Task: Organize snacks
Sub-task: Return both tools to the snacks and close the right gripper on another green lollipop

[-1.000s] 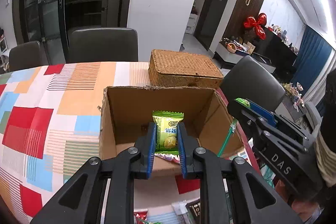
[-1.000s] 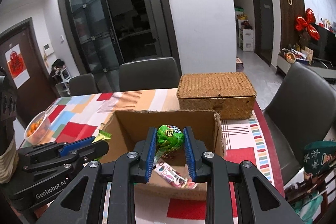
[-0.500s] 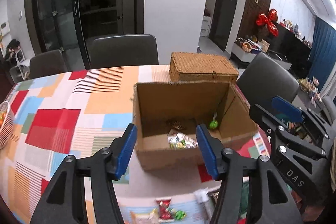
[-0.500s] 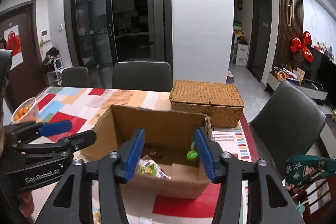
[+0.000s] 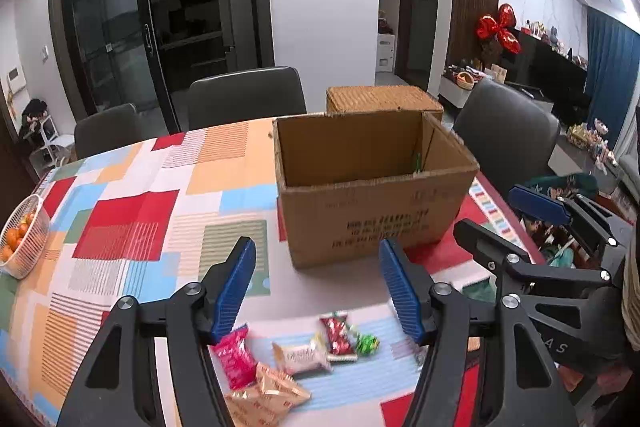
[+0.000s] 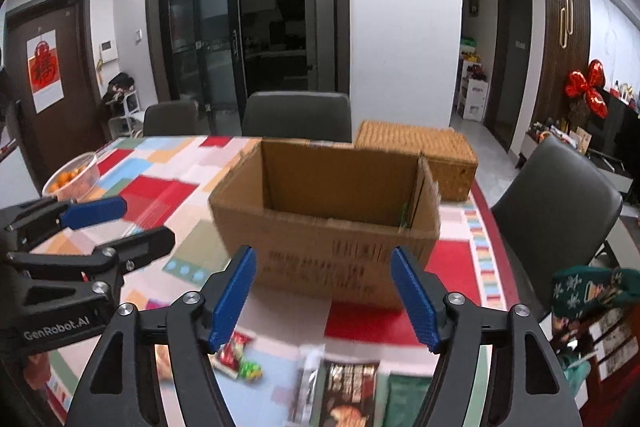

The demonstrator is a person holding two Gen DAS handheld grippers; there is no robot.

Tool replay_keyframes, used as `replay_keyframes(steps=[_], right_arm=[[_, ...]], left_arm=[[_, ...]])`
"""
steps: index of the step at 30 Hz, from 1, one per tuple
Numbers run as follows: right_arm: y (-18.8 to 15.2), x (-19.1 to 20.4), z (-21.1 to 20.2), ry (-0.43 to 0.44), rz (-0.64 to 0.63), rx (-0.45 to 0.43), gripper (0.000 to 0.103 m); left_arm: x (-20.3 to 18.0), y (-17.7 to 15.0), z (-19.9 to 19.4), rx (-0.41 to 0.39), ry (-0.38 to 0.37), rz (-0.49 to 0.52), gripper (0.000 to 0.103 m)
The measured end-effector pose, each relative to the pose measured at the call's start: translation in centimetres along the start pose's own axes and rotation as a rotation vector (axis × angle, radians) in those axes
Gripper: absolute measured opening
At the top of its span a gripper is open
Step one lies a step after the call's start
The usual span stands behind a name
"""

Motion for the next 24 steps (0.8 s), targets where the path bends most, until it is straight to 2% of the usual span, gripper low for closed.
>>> replay_keyframes(steps=[11,16,21,24], right_arm=[[-4.8,3.4,-1.5,0.093,0.003,0.071,0.070],[-7.2,5.1,-0.7,0.129,-0.023,0.138,0.070],[-9.6,6.6,0.4,0.167,-0.032,0.199,0.070],[-11.2,7.1,1.4,0.174,-0.034,0.244,0.066]], left_arm=[[1.8,-6.6,-2.9,0.055,0.030,0.010,0.063],[3.2,-9.4,-2.6,0.105,0.027,0.001,0.063],[3.7,-11.9,-1.4,0.148,-0.007,-0.008,0.063],[4.1,-12.9,-0.2,0.174,-0.018,-0.015,0.063]])
Point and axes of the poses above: each gripper's, at about its wrist camera, not at the fingertips, and z roughly the way its jaws point, x to its left, y to its top, the point moved 4 cm from there along z, roughly the way its jaws point, and after that the axes turned 15 degrees about -x, right-handed, at the moved point
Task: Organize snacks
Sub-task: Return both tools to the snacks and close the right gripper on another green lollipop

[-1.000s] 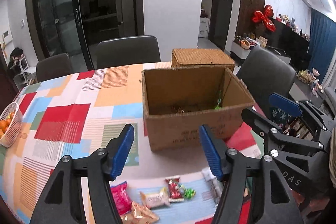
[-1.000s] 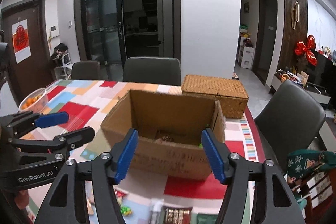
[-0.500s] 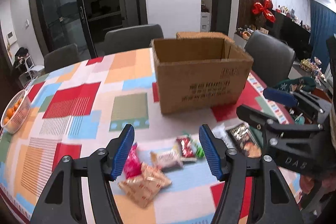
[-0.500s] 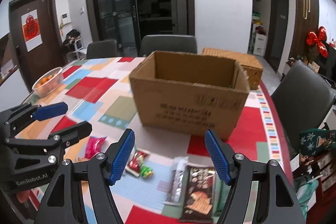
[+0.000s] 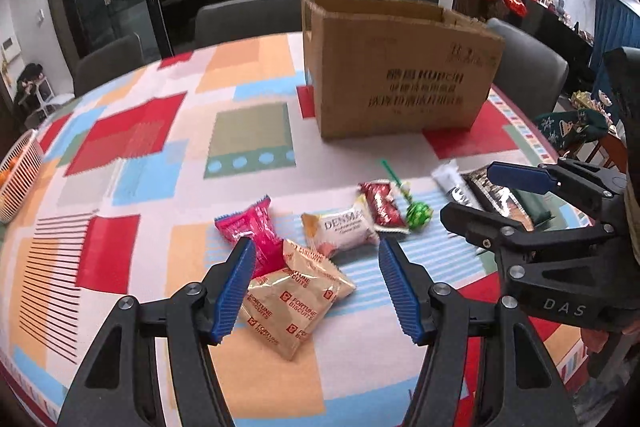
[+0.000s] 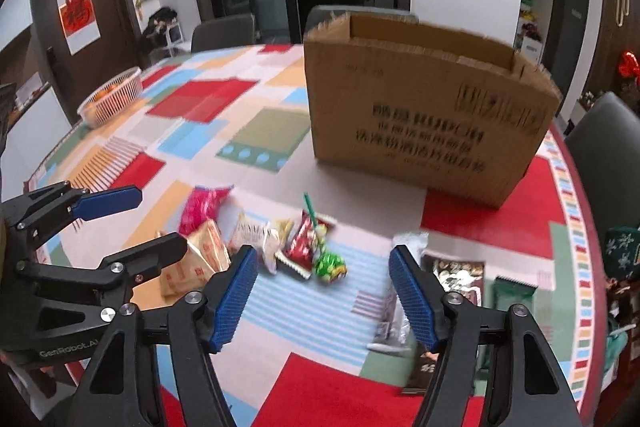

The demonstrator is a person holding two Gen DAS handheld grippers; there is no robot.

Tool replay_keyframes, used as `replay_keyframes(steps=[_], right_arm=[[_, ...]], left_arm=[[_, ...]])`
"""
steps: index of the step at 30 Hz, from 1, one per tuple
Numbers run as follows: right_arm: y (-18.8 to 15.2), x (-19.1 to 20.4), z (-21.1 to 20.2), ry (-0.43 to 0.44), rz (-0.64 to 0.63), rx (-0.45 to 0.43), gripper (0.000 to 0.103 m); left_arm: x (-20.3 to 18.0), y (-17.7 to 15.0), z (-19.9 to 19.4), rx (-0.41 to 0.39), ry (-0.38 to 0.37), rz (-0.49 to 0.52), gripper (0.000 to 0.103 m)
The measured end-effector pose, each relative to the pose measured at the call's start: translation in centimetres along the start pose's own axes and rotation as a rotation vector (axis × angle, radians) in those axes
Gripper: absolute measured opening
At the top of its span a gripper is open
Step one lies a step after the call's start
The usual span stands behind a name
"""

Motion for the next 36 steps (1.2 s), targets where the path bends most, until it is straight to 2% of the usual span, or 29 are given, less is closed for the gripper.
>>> replay_keyframes(steps=[9,19,26,36], right_arm=[[-2.2,-0.8,3.7,-0.004,0.041,0.093,0.054],[-2.6,-1.6,6.2,0.003,0.103,0.119,0.047],[-2.9,-2.0,7.6,0.004,0.123,0.138,0.042],[-3.5,-2.4,8.3,0.008,0.130,0.146,0.036]], left_arm=[[0.3,-1.0,3.9,0.067,-0.048,-0.011,0.062],[0.3,-0.6,6.5,0.106,-0.092,-0.040,0.062],[0.0,-0.8,8.6,0.147,-0.124,-0.097,0.059],[-0.5,-1.1,9.6,0.163,-0.122,-0.102,0.055]])
Point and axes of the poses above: each gripper's, at about its wrist camera, not at the fingertips, and z roughly the way its jaws point, x to its left, y to its top, the point moved 4 cm from there along z, roughly the way its jaws point, and after that the axes turned 15 degrees about -x, right-handed, at the moved point
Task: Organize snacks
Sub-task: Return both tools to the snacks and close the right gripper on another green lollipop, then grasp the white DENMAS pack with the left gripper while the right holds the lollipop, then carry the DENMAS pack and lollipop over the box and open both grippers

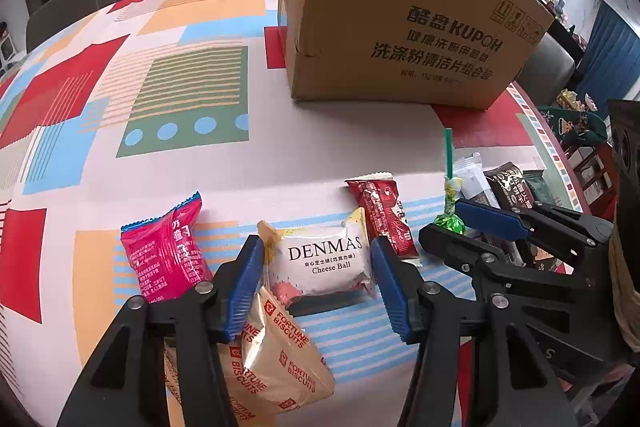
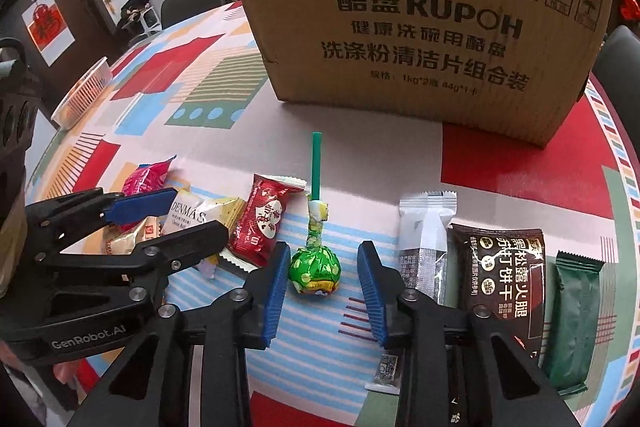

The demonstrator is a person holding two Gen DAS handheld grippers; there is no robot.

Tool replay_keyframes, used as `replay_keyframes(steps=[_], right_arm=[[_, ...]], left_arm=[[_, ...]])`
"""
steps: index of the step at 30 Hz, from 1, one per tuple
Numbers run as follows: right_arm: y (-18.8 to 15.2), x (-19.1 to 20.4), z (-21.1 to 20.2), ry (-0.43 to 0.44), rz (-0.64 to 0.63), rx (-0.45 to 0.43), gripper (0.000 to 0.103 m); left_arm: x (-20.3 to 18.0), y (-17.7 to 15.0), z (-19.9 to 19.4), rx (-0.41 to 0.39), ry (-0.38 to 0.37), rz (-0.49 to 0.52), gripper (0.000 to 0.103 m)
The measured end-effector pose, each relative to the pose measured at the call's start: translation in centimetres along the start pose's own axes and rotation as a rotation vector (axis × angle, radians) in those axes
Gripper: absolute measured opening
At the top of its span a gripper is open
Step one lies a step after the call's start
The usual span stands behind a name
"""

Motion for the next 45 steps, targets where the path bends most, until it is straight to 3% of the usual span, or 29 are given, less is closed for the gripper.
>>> replay_keyframes(steps=[6,22,34,45], right_arm=[[-0.2,0.0,-0.2,0.005,-0.008,-0.003,0.027],[0.3,0.1,-3.0,0.017,0.003,-0.047,0.027],[2.5,0.1,-7.8,0.014,-0.007,-0.145,0.027],[6.4,-0.4,-13.3,0.006,-0.015,-0.287,0.027]], left_arm=[[-0.1,-0.1,-0.1,-0.009,0.001,-0.021,0.049],[-1.2,0.4,-3.1,-0.079,0.035,-0.016,0.047],[-3.4,2.9,-6.9,-0.171,0.033,0.024,0.047],[-5.8,7.1,-11.3,-0.296,0.028,0.065,0.047]])
Point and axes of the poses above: each gripper's, at about its wrist camera, not at the fingertips, and z roughly the way its jaws point, x to its left, y to its top, the point moved 4 cm from there along z, roughly the way its jaws point, and after that the axes turned 15 degrees about -x, right-handed, at the moved point
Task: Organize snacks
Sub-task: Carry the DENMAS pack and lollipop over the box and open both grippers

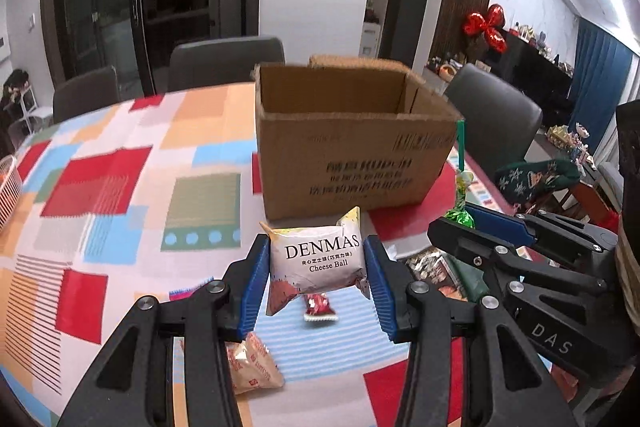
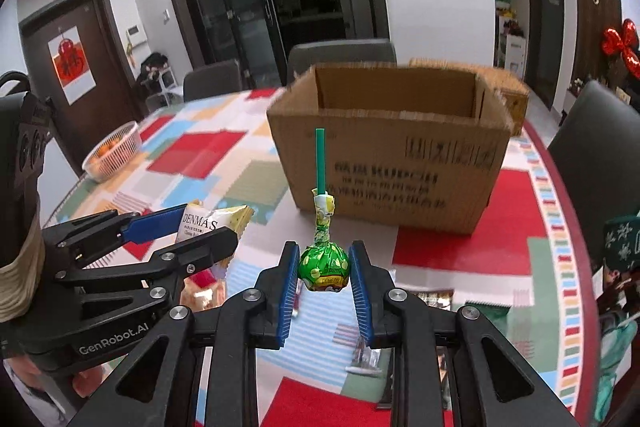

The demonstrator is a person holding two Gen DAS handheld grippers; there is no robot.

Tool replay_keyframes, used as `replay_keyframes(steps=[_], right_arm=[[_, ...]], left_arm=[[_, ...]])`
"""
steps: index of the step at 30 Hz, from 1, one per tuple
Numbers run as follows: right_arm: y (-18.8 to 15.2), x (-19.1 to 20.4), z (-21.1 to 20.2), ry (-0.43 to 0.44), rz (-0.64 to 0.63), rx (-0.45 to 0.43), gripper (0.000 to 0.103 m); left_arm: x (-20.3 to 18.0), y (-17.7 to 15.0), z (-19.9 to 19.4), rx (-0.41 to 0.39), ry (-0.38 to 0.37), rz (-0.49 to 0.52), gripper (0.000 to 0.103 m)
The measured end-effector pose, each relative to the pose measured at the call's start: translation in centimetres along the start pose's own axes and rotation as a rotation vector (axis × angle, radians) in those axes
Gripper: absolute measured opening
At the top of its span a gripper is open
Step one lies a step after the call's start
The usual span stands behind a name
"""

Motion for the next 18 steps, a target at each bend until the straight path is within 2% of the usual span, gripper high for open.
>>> replay_keyframes(steps=[10,18], right_arm=[[4.3,-0.6,-1.8,-0.007,-0.004,-0.086,0.027],[7.6,-2.0,-1.6,-0.043,-0.018,-0.131,0.027]], left_arm=[[-1.2,4.2,-0.4,-0.066,-0.011,0.006,0.047],[-1.6,7.6,1.6,-0.080,-0.022,0.013,0.047]])
Point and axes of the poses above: each gripper's, at about its wrist camera, not at the fingertips, and z roughly the way its jaws point, x to its left, y to its top, the point moved 4 cm from there along z, roughly the way its jaws point, and after that the axes turned 15 degrees about -x, right-handed, at the moved point
